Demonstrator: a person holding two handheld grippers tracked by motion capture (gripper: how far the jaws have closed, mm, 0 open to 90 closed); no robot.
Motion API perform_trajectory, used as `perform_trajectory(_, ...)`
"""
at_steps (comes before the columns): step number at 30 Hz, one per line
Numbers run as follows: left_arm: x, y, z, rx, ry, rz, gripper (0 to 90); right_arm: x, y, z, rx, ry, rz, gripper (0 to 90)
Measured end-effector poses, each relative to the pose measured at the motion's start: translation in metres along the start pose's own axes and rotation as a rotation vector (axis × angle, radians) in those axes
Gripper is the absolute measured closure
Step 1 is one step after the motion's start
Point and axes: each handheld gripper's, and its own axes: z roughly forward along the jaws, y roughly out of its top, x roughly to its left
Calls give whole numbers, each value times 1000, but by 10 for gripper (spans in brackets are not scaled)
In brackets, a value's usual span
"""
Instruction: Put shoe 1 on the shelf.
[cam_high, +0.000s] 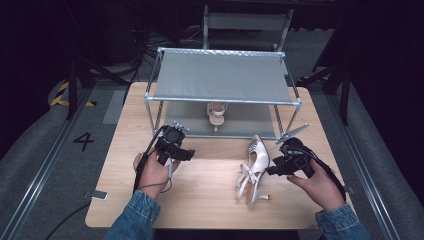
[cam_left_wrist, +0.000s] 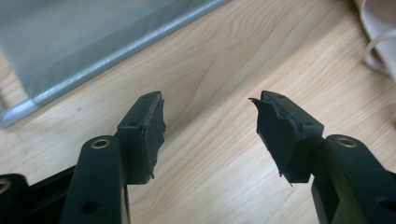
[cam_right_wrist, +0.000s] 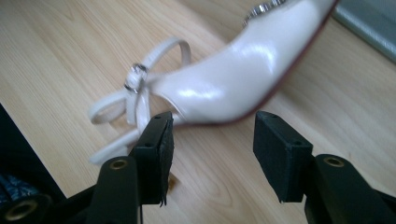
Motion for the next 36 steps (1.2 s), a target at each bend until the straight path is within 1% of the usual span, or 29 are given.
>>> perform_trajectory(1,0,0,0,0,0,0,417,2,3,1,-4,4,-7,485)
perform_trajectory(2,0,-3,-1,6,9,-4,417,2,3,1,-4,4,-7,485)
perform_trajectory(4,3,-9,-3,7,15,-13,415,9,12,4,-12,13,-38,484)
perform_trajectory(5,4,-11,-4,16,17,-21,414,12,16,5,-12,19,-48,483)
perform_trajectory(6,6,-14,-5,12,25,-13,414,14,19,7,-13,22,-58,483)
perform_trajectory(7,7,-18,-6,9,27,-18,414,16,22,9,-11,32,-68,482)
perform_trajectory(9,9,-23,-8,7,32,-15,413,19,28,14,-9,40,-84,480)
perform_trajectory(11,11,-29,-10,1,42,-20,396,22,35,21,-6,51,-93,471)
perform_trajectory(12,12,-31,-11,7,48,-25,395,23,38,24,-7,51,-96,471)
perform_trajectory(14,14,-36,-12,16,53,-42,392,25,44,33,-3,64,-96,474)
perform_trajectory(16,16,-39,-14,21,62,-36,387,27,47,40,5,65,-99,483)
perform_trajectory(17,17,-41,-14,19,63,-48,386,27,49,44,13,64,-101,486)
perform_trajectory(19,18,-44,-16,17,70,-50,382,27,53,55,37,69,-87,497)
perform_trajectory(23,16,-46,-15,24,79,-39,370,26,55,69,78,66,-66,528)
perform_trajectory(24,15,-46,-14,27,82,-34,370,26,55,72,91,62,-66,542)
perform_trajectory(25,14,-46,-13,33,77,-37,370,26,55,74,99,63,-61,561)
perform_trajectory(26,14,-46,-12,31,79,-39,370,25,55,76,107,60,-61,596)
perform_trajectory(28,14,-45,-11,37,80,-23,370,26,54,77,114,50,-68,643)
perform_trajectory(30,14,-44,-10,37,80,-24,370,28,53,74,109,49,-80,751)
perform_trajectory(32,14,-42,-9,38,78,-18,367,29,52,69,102,31,-82,813)
perform_trajectory(34,13,-39,-6,39,69,-17,363,30,49,60,78,25,-78,815)
perform_trajectory(36,12,-36,-4,42,67,-12,363,32,46,52,55,11,-85,816)
